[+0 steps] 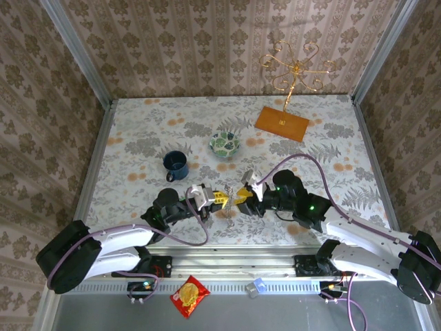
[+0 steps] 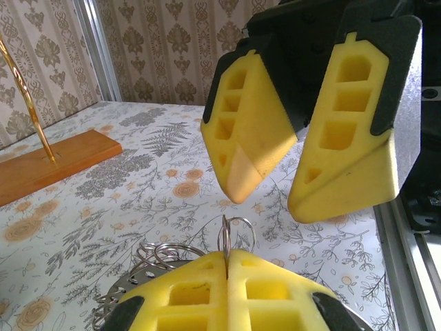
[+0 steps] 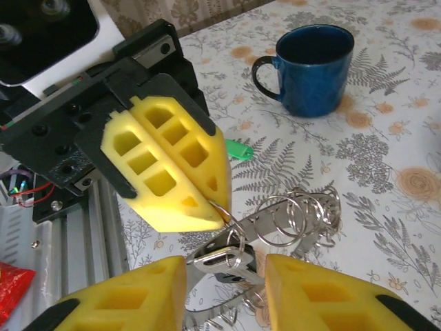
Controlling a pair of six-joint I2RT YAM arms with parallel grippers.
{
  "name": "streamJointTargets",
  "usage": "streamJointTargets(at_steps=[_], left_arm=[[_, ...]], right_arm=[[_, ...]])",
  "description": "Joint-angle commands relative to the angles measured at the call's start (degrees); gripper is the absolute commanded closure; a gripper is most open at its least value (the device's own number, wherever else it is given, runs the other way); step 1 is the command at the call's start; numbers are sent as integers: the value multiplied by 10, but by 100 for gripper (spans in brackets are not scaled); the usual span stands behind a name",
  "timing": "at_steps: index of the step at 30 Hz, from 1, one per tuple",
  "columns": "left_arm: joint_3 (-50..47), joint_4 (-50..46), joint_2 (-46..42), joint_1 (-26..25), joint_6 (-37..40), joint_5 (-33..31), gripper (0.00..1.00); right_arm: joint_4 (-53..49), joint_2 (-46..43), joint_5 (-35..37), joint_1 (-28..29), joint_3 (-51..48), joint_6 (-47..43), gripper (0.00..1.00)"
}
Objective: Put the keys on the keyring
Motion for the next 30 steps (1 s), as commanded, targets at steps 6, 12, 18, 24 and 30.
streamJointTargets(at_steps=[6,12,18,24,30], left_arm=[[0,42,4,-1,-11,11,100],[-2,41,4,-1,-12,13,100],[-2,43,4,-1,-12,13,100],[-2,46,4,-1,-13,13,100],[-5,56,6,-1,-13,9,100]], right_arm=[[2,31,-16,-2,13,14,78],[24,37,-5,-2,12,38,78],[33,40,-7,-3,14,44,80],[33,47,-14,-5,18,45,89],[26,59,-23,-6,19,41,100]])
